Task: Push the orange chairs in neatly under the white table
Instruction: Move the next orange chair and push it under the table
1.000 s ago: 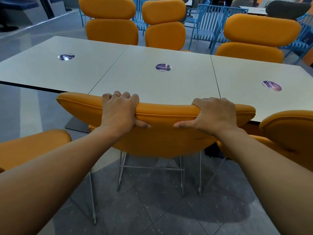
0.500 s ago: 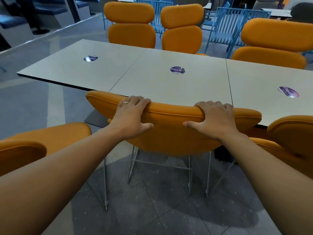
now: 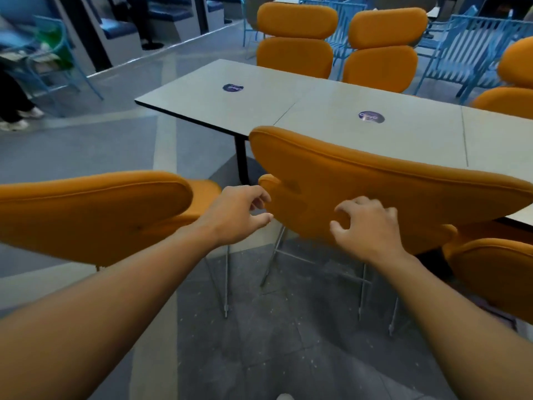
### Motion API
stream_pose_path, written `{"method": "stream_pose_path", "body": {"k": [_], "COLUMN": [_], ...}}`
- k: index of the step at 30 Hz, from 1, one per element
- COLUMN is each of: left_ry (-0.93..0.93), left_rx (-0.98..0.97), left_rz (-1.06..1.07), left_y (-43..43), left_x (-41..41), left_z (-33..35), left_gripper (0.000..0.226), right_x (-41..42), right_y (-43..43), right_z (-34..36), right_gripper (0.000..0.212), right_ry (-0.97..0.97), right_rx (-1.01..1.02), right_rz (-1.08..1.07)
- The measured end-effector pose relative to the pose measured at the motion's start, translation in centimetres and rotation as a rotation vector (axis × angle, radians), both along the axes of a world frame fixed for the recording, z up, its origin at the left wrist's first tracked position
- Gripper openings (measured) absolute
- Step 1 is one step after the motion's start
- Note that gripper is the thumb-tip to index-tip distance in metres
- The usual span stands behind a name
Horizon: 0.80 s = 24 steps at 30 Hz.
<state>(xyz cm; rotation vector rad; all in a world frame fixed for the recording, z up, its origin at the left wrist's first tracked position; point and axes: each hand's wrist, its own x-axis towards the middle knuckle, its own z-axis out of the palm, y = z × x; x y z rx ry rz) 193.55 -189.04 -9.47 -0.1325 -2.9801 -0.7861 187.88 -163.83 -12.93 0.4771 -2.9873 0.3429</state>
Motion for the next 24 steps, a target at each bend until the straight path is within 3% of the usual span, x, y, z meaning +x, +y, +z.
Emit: {"method": "stream_pose_path", "body": {"k": [9, 19, 24], "left_ry": [0.012, 0.077, 0.150], "left_rx": [0.032, -0.061, -0.139], "left_rz": [0.113, 0.314, 0.387], "left_y": [-10.6, -22.6, -26.7], "left_x": [9.2, 14.9, 14.1], "left_z": [-0.7, -0.1, 1.2], "left_gripper": [0.030, 0.033, 0.035], "right_x": [7.1, 10.0, 7.5], "right_y": [-9.3, -22.0, -26.9], "right_z": [-2.5, -1.8, -0.8], "right_gripper": [0.037, 0.041, 0.040], "right_ry": [-0.184, -0.197, -0.064], "right_rx": [0.059, -0.180, -0.289], "right_rz": [0.100, 0.185, 0.271]}}
